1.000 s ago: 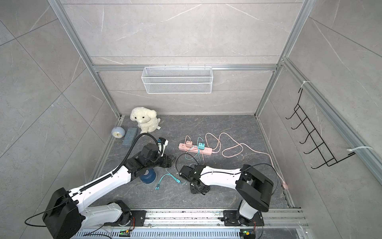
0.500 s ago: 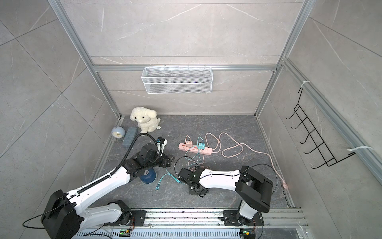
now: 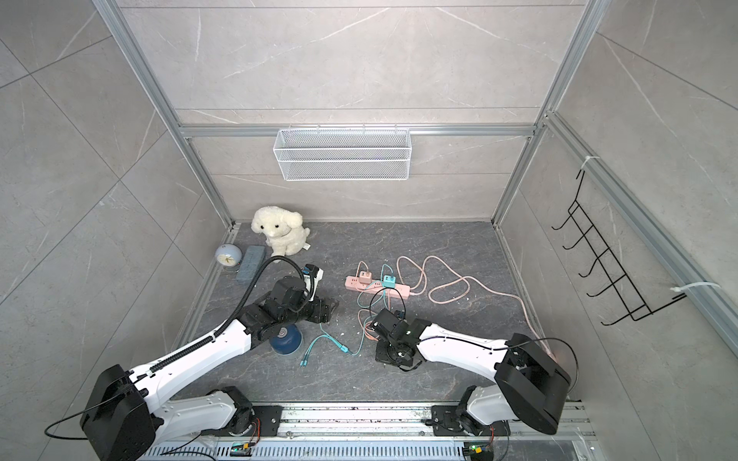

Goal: Charge the cordless meat grinders
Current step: Adjust the charging cable at the center of the board.

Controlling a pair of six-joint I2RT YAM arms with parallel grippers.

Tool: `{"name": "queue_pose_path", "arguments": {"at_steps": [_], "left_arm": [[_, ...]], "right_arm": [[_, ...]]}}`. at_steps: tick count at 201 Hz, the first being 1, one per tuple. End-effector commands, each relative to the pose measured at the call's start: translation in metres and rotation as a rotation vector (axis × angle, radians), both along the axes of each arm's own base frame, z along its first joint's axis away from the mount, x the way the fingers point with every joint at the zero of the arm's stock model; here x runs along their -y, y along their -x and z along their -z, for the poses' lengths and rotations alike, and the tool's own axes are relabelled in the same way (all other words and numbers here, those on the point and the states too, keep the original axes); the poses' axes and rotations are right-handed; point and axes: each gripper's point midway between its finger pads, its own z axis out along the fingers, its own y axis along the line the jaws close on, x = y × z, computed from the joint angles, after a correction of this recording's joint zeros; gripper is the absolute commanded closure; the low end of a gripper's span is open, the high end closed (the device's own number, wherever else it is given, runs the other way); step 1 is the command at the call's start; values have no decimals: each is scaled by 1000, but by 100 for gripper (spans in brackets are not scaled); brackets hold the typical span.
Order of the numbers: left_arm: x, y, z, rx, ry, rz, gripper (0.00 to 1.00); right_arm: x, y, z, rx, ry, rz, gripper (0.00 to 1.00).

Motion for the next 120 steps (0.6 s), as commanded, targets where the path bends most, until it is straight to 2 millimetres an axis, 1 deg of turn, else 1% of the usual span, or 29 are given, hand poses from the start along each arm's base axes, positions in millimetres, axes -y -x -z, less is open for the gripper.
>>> {"name": "queue_pose_path", "arguments": {"at_steps": [1,19,51,120], "left_arm": [[9,-3,-18,24,24,36,24],[9,-4,-19,23,29,33,24],[11,-4,-19,11,34,39,24],[11,-3,-18,6,33,36,24]], "right_arm": [[-23,-5,-14,-18,-188,23,100],[-29,-9,-23,-20,-248,25,100],[-34,-12,-31,-29,-310,23,100],[-36,-13,-32,-41,-337,14,100]]}}
